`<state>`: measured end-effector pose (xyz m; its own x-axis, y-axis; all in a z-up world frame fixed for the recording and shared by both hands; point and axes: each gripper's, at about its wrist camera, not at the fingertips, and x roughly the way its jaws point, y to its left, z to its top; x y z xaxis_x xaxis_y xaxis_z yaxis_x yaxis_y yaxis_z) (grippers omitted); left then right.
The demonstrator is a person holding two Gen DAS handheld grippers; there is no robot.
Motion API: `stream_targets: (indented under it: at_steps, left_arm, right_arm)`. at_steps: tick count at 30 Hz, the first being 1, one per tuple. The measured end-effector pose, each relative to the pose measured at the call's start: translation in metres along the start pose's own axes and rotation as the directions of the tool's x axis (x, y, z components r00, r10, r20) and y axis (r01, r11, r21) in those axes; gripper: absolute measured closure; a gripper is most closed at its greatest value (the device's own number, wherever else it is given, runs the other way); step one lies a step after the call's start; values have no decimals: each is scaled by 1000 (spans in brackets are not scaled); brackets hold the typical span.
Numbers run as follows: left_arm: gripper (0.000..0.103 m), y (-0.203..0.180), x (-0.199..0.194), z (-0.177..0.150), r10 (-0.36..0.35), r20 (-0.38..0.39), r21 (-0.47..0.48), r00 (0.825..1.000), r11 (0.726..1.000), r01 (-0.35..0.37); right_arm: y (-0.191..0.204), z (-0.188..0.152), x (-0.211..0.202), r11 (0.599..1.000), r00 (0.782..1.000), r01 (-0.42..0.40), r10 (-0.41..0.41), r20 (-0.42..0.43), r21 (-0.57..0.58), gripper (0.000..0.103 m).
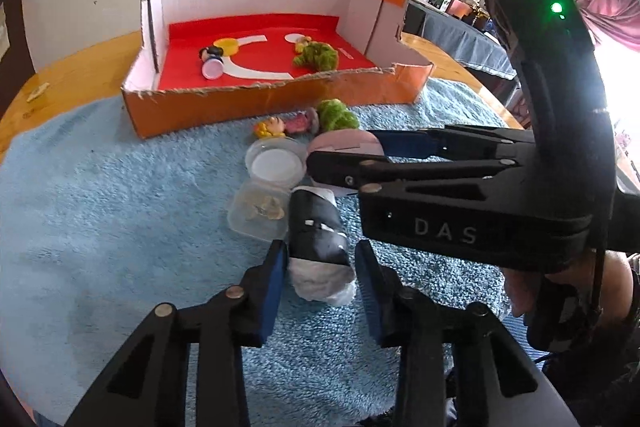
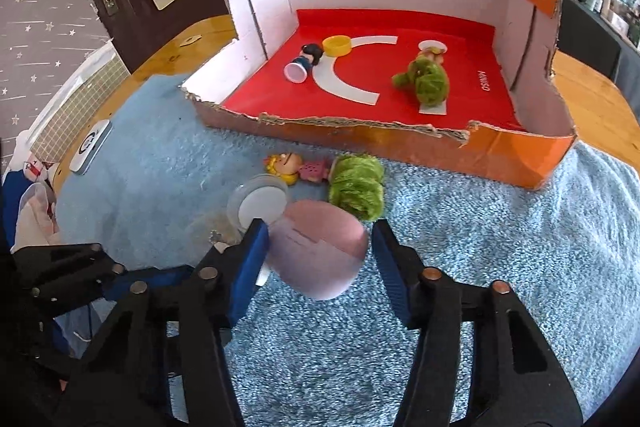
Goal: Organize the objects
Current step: 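Grasp the black-and-white toy with the left tool while the right tool grasps the pink egg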
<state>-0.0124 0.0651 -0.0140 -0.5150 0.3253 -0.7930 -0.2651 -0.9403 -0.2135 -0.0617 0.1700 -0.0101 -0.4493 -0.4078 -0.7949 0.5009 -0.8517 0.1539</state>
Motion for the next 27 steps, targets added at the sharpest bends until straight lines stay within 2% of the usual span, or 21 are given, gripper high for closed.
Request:
stream_targets:
  at_steps: [8,11,15,18,21,23,27]
  left_arm:
    - [72,-2,7,-1,-12,-11,9,1000,1000,12]
    - [72,-7,9,-1,8,-4,33,1000,999,-7]
    - [72,0,11,3,-26,-8,-3,1000,1000,26]
    - [76,5,11,3,-38,-10,-23,999,999,37]
    - [77,3,9,2,-23,-6,-12,1000,1000,23]
    - [77,0,7,1,-15,-1,1,1000,1000,15]
    - [77,-1,6,3,-16,7,1,1000,1000,16]
  right_arm:
    - [0,-3,-2,1000,1000,-12,12,-13,-20,53]
    - [-2,-2,-2,1000,1000,-17,17,-16,-10,53]
    - [-3,0,1,1000,999,-29,29,-18,-3,53]
    - [-5,-2,-1,999,999,-46,46,-17,3,54]
    - [-8,-6,-7,998,999,-51,51,7,20,56]
    - [-11,-7,-13,997,998,-62,60,30,36,64]
    - [-11,-8,-15,998,998,-64,64,29,27,66]
